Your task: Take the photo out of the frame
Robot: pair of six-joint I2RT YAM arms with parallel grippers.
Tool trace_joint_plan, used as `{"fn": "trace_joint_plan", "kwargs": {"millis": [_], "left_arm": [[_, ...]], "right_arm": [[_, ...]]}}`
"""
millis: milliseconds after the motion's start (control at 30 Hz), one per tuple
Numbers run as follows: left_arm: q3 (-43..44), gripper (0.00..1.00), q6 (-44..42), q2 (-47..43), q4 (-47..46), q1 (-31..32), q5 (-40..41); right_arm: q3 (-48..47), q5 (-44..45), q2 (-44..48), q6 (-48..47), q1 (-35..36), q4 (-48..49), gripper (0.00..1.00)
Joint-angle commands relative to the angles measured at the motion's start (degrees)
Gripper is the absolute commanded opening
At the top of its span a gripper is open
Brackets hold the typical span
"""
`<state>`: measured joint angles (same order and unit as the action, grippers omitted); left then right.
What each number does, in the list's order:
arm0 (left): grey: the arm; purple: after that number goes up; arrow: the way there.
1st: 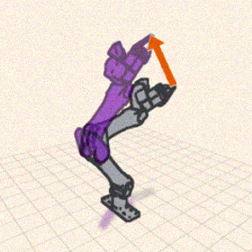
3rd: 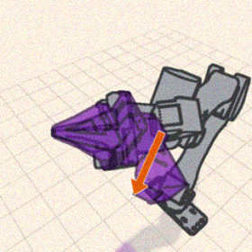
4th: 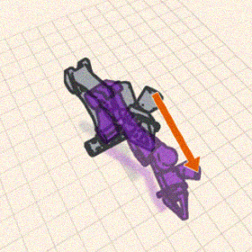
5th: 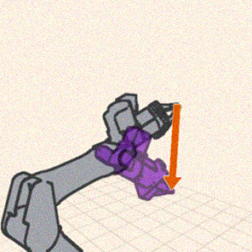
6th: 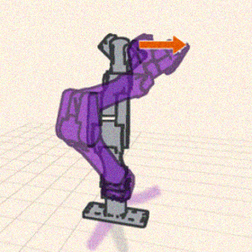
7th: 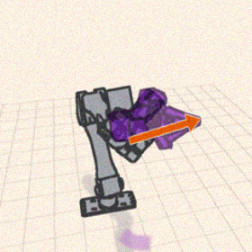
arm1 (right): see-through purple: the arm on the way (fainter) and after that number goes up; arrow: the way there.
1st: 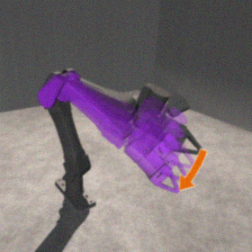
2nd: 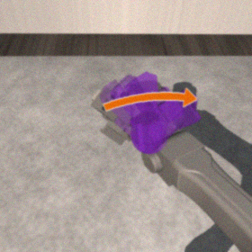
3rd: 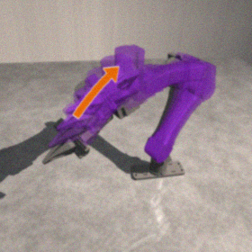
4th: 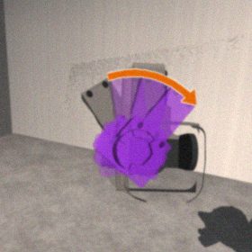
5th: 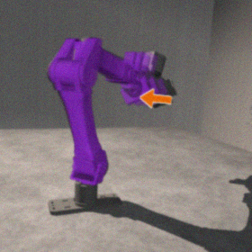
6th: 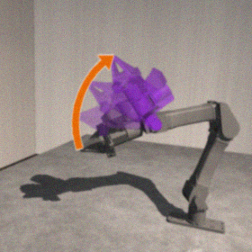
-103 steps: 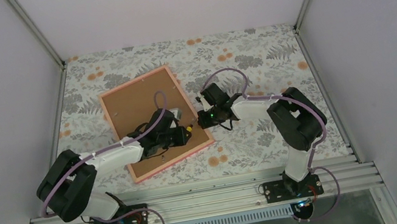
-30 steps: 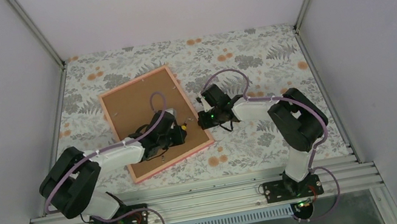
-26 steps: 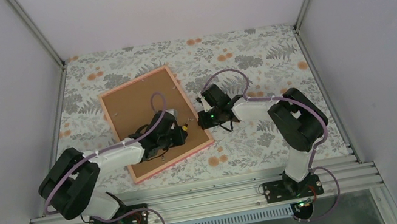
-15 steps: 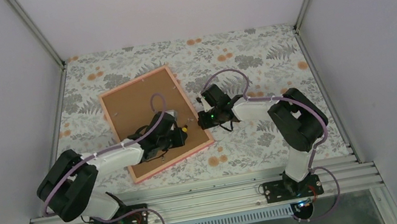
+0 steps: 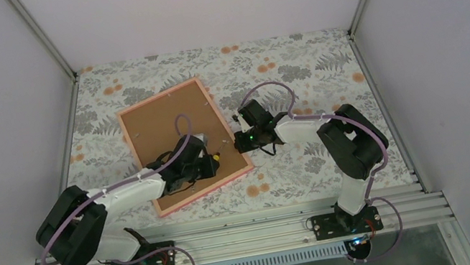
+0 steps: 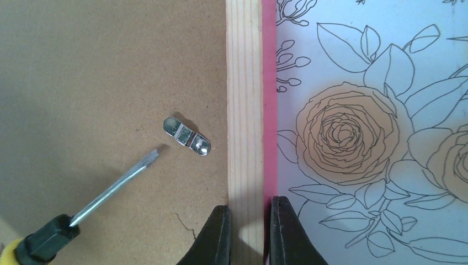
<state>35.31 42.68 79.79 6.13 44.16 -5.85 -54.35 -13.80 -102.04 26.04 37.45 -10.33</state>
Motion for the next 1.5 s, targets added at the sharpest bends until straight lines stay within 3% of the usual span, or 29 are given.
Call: {"fn": "trace_joint_plan", "kwargs": {"millis": [0,567,733,833,1100,1467], "left_arm": [[-0.26,0.02,0.13,-2.96,2.28,0.33,0.83],[0.63,0.02,-1.34,-5.7,3.54,-0.34,2.89],[0.94,0.02,-1.78,-5.57,3.14,-0.78,2.49],[1.19,0.02,-2.19,-5.37,2.98,-1.15,2.38],[1.69,0.02,-4.06,-5.37,2.48,-3.48,1.62],[4.13,0.02,-7.6,-3.07,0.78,-6.89,-1.12]], "right_arm": [[1.82,-0.5,0.87,0.25,1.04,-4.75,0.04],[9.85,3.43,11.65,-1.27,0.37,-11.0,0.04],[9.55,4.33,14.64,-2.06,-0.39,-12.17,0.12],[7.9,4.09,15.13,-2.8,-0.88,-11.96,0.22],[-1.19,3.87,9.25,-5.71,-3.44,-10.46,0.3],[-13.67,2.56,-4.69,-7.62,-6.03,-7.95,0.31]]}}
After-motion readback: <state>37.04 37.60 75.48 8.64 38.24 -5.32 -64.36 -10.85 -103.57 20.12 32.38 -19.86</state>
